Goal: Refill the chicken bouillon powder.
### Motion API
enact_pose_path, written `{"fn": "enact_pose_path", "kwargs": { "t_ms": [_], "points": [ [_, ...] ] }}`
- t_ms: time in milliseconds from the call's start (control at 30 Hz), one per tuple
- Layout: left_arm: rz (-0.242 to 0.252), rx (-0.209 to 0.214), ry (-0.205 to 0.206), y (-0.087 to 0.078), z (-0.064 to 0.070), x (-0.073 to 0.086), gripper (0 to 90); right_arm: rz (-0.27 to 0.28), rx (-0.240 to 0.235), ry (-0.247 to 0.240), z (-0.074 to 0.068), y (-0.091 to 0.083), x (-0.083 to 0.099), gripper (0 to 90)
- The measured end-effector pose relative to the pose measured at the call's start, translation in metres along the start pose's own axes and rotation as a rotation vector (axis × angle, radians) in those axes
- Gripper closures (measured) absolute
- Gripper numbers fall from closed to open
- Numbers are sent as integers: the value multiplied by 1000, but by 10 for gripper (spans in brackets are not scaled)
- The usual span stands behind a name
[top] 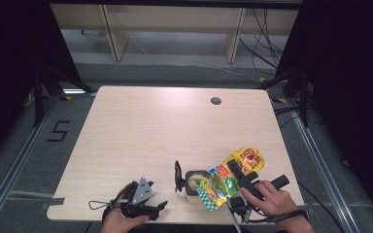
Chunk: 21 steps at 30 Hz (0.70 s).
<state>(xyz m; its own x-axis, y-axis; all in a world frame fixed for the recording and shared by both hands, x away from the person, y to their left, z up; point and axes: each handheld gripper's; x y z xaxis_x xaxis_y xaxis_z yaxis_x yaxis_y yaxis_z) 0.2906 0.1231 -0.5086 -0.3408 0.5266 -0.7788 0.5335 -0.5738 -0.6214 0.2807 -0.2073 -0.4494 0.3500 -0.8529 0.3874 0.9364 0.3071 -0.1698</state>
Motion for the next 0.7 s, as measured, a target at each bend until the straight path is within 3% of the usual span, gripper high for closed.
{"fn": "enact_pose_path", "kwargs": {
  "t_ms": [100, 167, 300, 400, 433, 567, 633, 700],
  "points": [
    [-16, -3, 11, -2, -1, 0, 205, -2, -5, -1, 0, 0, 0, 452],
    [5, 11, 0, 0, 0, 0, 205, -4, 3, 9, -1, 0, 0, 452],
    [-21, -3, 23, -2, -1, -1, 205, -4, 0, 6, 0, 0, 0, 452],
    [11, 11, -4, 1, 0, 0, 205, -4, 0, 3, 0, 0, 1, 452],
    [-14, 7, 5, 0, -1, 0, 205, -4, -1, 3, 0, 0, 1, 452],
    [11, 13, -7, 1, 0, 0, 205, -3, 0, 4, 0, 0, 1, 452],
    [-11, -2, 10, -1, 0, 0, 205, -1, 1, 6, 0, 0, 1, 452],
    [2, -1, 6, 0, 0, 0, 205, -2, 1, 4, 0, 0, 1, 453]
  ]
}}
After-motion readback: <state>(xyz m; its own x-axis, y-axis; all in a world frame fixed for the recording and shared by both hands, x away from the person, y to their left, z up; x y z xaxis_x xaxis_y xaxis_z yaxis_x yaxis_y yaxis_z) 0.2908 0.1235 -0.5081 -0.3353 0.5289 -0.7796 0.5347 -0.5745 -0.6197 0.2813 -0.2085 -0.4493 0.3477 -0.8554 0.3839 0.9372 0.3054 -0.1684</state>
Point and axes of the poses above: each handheld gripper's, and its own axes: y roughly forward along the jaws, x roughly out of its underside, z roughly to its right, and after that the axes turned 2 degrees about y, right-handed
